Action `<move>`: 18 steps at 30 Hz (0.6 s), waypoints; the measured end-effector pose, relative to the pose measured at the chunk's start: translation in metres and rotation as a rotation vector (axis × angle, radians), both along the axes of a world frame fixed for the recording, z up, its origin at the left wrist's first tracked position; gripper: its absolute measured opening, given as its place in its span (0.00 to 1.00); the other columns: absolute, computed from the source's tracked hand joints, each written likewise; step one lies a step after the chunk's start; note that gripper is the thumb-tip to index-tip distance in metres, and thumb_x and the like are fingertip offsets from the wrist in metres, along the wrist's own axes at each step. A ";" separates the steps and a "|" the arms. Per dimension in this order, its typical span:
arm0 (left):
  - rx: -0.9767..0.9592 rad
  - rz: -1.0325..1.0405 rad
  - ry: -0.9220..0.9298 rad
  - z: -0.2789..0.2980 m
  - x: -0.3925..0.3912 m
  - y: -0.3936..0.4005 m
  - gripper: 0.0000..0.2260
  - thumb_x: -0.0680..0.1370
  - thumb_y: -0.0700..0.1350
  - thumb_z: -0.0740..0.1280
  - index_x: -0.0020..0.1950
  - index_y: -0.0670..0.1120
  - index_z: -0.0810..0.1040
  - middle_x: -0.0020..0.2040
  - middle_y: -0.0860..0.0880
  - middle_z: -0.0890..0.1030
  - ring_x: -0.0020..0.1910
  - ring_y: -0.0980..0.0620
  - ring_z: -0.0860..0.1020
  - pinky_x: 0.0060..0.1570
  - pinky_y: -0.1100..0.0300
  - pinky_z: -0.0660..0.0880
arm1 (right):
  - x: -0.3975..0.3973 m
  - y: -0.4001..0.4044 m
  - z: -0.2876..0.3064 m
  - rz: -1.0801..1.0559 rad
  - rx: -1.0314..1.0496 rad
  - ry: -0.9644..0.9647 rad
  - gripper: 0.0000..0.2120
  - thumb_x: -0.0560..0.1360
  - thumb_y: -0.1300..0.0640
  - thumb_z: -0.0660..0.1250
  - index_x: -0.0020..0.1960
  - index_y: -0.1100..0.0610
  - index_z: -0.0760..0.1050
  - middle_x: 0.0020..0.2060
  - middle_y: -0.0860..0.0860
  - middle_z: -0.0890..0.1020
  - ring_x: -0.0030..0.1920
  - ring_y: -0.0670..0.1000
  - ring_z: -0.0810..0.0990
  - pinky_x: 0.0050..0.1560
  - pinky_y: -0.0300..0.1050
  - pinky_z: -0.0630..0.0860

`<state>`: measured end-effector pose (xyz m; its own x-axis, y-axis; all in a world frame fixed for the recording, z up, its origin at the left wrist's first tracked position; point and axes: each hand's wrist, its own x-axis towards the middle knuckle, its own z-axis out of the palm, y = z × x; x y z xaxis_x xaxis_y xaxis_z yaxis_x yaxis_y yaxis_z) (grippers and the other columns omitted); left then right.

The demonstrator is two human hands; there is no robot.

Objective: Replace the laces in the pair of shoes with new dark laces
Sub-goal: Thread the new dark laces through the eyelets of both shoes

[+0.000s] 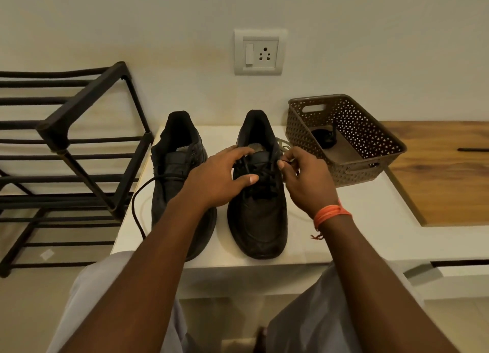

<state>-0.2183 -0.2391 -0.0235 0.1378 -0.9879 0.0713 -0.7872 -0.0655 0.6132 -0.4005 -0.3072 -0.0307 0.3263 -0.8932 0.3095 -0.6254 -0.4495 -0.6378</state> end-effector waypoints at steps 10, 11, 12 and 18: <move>-0.099 0.060 -0.077 -0.004 -0.010 -0.003 0.14 0.74 0.58 0.69 0.57 0.56 0.72 0.67 0.55 0.67 0.53 0.54 0.75 0.49 0.56 0.77 | -0.007 -0.002 0.001 -0.104 0.126 -0.141 0.06 0.76 0.53 0.68 0.46 0.56 0.76 0.31 0.48 0.76 0.32 0.43 0.74 0.37 0.42 0.74; -0.087 0.033 -0.059 -0.003 -0.006 -0.002 0.14 0.75 0.57 0.69 0.57 0.56 0.72 0.67 0.55 0.67 0.54 0.54 0.74 0.52 0.55 0.77 | -0.009 0.000 0.001 -0.101 0.172 -0.263 0.07 0.75 0.54 0.70 0.46 0.57 0.73 0.30 0.48 0.74 0.29 0.41 0.71 0.35 0.38 0.71; -0.074 0.017 -0.043 -0.002 -0.002 -0.002 0.14 0.75 0.56 0.69 0.59 0.57 0.72 0.67 0.56 0.68 0.56 0.54 0.74 0.54 0.52 0.77 | -0.010 0.003 0.003 -0.094 0.226 -0.396 0.10 0.75 0.55 0.70 0.46 0.57 0.69 0.29 0.49 0.71 0.27 0.42 0.68 0.33 0.36 0.69; -0.126 0.217 0.193 0.002 -0.010 -0.001 0.31 0.74 0.53 0.72 0.73 0.58 0.60 0.61 0.57 0.73 0.53 0.53 0.78 0.56 0.48 0.77 | -0.016 0.002 0.013 -0.021 0.330 -0.598 0.08 0.74 0.64 0.67 0.37 0.65 0.76 0.29 0.56 0.74 0.30 0.48 0.69 0.33 0.40 0.69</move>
